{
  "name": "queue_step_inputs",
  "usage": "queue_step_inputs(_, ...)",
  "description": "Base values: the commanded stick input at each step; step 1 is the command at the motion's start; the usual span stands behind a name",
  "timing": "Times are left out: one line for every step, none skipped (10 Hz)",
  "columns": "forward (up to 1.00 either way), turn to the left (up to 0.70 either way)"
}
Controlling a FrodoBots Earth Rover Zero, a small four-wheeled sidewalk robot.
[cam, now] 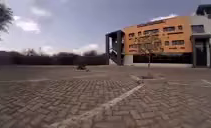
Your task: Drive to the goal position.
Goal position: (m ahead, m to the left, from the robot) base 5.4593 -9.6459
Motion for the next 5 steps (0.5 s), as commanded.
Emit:
queue_step_inputs(0.7, -0.27)
queue_step_inputs(0.7, -0.27)
queue_step_inputs(0.7, -0.27)
queue_step_inputs(0.7, -0.27)
queue_step_inputs(0.7, -0.27)
